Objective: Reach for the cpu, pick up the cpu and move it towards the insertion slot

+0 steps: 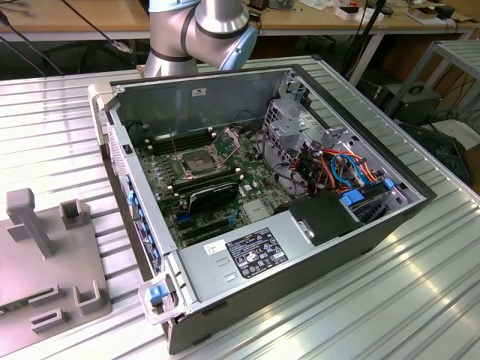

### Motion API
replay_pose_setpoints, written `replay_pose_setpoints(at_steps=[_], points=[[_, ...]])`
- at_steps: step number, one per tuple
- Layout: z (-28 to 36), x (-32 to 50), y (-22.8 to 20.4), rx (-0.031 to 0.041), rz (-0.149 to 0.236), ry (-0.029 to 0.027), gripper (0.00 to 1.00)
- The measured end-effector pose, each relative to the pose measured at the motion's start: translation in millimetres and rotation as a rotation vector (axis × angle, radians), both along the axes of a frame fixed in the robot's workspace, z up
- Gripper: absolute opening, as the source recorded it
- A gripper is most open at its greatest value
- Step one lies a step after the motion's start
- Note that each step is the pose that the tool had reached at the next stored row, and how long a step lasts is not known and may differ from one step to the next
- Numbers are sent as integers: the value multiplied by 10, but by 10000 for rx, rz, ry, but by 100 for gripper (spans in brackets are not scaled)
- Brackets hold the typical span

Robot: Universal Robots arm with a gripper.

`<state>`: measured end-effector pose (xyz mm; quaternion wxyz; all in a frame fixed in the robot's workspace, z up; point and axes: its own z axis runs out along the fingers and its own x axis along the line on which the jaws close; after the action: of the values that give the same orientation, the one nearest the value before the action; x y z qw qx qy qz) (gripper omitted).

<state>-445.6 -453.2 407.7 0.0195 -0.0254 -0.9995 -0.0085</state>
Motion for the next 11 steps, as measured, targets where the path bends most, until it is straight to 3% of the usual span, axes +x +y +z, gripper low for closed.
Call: replay_pose_setpoints(at_steps=[7, 11], points=[[0, 113, 0, 0, -1, -1, 55], [-1, 128, 0, 0, -7, -1, 55]])
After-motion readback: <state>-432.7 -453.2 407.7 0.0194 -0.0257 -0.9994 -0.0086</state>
